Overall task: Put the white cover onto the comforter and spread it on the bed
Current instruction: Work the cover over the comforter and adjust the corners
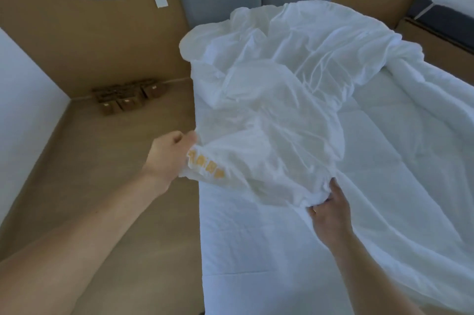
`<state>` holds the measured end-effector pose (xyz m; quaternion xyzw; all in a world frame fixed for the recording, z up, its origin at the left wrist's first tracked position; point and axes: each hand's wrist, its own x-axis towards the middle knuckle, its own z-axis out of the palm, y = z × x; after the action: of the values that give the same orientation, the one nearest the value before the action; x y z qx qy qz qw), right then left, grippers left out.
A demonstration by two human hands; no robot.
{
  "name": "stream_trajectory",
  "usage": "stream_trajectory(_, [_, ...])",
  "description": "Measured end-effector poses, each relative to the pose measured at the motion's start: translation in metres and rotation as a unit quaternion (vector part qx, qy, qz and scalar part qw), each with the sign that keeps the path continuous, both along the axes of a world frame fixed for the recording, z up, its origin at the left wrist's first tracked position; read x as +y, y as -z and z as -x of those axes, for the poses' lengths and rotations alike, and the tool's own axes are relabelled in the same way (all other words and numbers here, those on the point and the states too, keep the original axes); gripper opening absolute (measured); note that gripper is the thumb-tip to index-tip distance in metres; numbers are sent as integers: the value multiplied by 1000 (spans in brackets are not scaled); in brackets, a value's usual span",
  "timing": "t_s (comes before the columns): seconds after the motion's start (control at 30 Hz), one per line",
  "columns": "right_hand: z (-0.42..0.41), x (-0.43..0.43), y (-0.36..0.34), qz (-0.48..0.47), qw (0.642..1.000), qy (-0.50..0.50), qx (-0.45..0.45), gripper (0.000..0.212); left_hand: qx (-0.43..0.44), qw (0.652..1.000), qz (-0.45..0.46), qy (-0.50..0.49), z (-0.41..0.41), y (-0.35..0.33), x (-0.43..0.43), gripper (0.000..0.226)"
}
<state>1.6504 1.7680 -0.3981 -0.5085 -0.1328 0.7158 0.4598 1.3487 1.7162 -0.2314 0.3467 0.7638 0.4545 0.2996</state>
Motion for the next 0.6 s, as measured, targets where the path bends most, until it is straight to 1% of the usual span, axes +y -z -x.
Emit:
stream_trajectory(0.03, [-7, -2, 4, 14, 998, -21, -62, 32, 9, 1000, 22, 5, -2, 7, -8, 45])
stream_trajectory(0.07, [-16, -1, 5, 29, 989, -25, -144, 24, 14, 999, 43, 6, -1, 14, -18, 44])
stream_trajectory(0.1, [-30, 2, 10, 47, 975, -12, -217, 21, 23, 997, 68, 9, 0, 22, -29, 42])
stream_trajectory(0.17, [-55, 12, 13, 66, 958, 37, -278, 28, 26, 992, 125, 12, -5, 42, -53, 35])
stream_trajectory(0.2, [-63, 17, 14, 63, 948, 46, -308, 30, 15, 988, 154, 14, -12, 57, -64, 32])
stream_trajectory(0.23, [-67, 21, 16, 58, 934, 31, -352, 29, -2, 984, 179, 19, -22, 73, -74, 29])
stream_trajectory(0.27, [-65, 22, 18, 61, 912, -4, -405, 26, -23, 980, 197, 23, -33, 92, -82, 25])
stream_trajectory(0.3, [-59, 23, 20, 71, 881, -49, -464, 34, -44, 978, 201, 30, -44, 110, -89, 22])
stream_trajectory(0.33, [-51, 21, 23, 84, 838, -98, -530, 51, -57, 978, 197, 41, -55, 126, -93, 23])
stream_trajectory(0.37, [-42, 16, 24, 69, 796, -129, -587, 67, -58, 979, 188, 55, -66, 138, -95, 25])
stream_trajectory(0.4, [-30, 9, 22, 9, 765, -152, -626, 76, -49, 980, 178, 72, -76, 145, -96, 26])
stream_trajectory(0.43, [-15, 3, 17, -76, 745, -178, -638, 74, -35, 981, 168, 89, -86, 149, -96, 27])
stream_trajectory(0.47, [2, -4, 12, -158, 731, -212, -629, 64, -17, 981, 156, 111, -94, 151, -95, 29])
stream_trajectory(0.5, [22, -11, 6, -214, 726, -255, -601, 51, 3, 980, 145, 138, -101, 152, -95, 32])
stream_trajectory(0.53, [41, -16, 0, -238, 722, -315, -568, 44, 25, 976, 137, 170, -105, 154, -96, 33])
stream_trajectory(0.57, [61, -17, -6, -231, 716, -385, -534, 44, 44, 968, 133, 207, -106, 156, -96, 34])
stream_trajectory(0.6, [78, -15, -11, -205, 708, -451, -503, 49, 51, 959, 136, 245, -105, 159, -95, 34])
